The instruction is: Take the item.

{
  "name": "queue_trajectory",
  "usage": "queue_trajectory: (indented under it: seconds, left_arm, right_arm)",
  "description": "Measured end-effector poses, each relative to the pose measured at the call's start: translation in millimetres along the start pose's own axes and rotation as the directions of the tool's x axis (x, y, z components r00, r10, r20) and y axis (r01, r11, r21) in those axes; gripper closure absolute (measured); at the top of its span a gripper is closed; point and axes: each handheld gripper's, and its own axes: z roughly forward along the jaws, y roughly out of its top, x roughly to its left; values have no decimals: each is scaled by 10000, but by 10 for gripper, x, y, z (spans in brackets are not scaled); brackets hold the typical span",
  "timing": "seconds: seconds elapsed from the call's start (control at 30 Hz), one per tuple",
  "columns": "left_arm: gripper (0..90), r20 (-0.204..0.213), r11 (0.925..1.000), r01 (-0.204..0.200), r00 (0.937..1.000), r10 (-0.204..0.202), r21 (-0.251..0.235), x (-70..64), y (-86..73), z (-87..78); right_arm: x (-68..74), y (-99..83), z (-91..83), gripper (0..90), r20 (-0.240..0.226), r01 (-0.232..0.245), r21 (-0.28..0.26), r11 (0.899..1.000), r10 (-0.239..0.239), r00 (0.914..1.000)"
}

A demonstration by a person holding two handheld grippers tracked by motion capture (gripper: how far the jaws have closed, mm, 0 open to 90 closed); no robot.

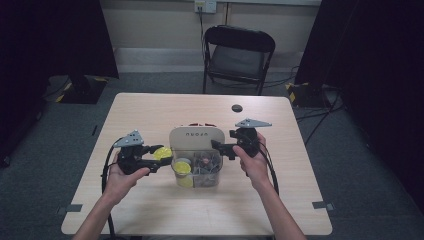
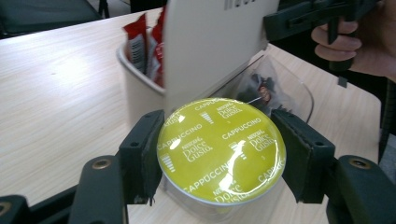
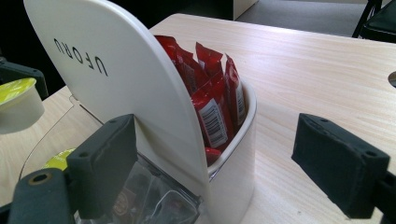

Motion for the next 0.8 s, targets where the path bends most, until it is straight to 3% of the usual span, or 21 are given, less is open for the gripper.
queue_trajectory:
  seconds: [0.27, 0.43, 0.8]
  left_arm:
    - [378, -450, 9995, 289, 9986, -294, -116, 176, -16, -99]
    - [379, -834, 9991, 413, 9957, -410, 17, 287, -48, -152]
    - [379, -1270, 9972, 722, 9895, -690, 209, 496, -114, -182]
  right_arm:
    - [-1, 1, 0, 133, 1, 6, 0, 10000, -6, 10000]
    - [-2, 1, -1, 132, -1, 5, 5, 10000, -5, 10000]
    - [-7, 1, 2, 129, -23, -6, 10, 10000, 6, 10000]
